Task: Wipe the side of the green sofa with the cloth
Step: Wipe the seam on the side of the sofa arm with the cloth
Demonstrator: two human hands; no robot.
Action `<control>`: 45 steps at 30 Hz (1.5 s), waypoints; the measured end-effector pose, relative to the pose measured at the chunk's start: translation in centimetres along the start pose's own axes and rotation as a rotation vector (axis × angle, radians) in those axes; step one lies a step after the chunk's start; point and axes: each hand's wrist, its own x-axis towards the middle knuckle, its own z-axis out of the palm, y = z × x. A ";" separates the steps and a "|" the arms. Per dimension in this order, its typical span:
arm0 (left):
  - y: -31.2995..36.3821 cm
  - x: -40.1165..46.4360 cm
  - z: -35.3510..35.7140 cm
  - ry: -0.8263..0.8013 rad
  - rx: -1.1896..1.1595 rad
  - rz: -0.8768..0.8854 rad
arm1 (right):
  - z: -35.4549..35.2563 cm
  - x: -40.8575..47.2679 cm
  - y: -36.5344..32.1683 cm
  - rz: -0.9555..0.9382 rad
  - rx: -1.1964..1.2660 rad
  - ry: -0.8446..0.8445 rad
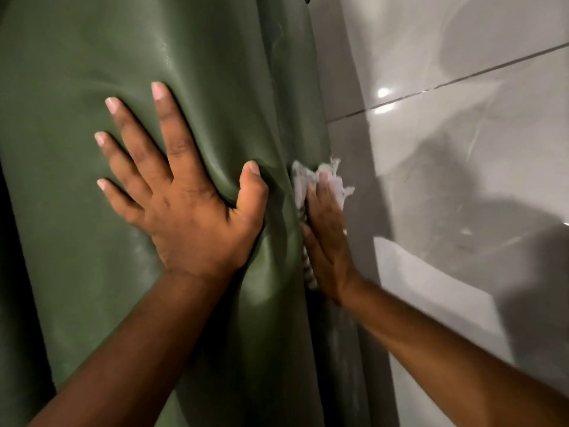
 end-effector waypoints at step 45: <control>-0.1 0.5 0.4 -0.046 0.047 -0.042 | -1.0 16.2 -0.4 -0.118 -0.007 -0.046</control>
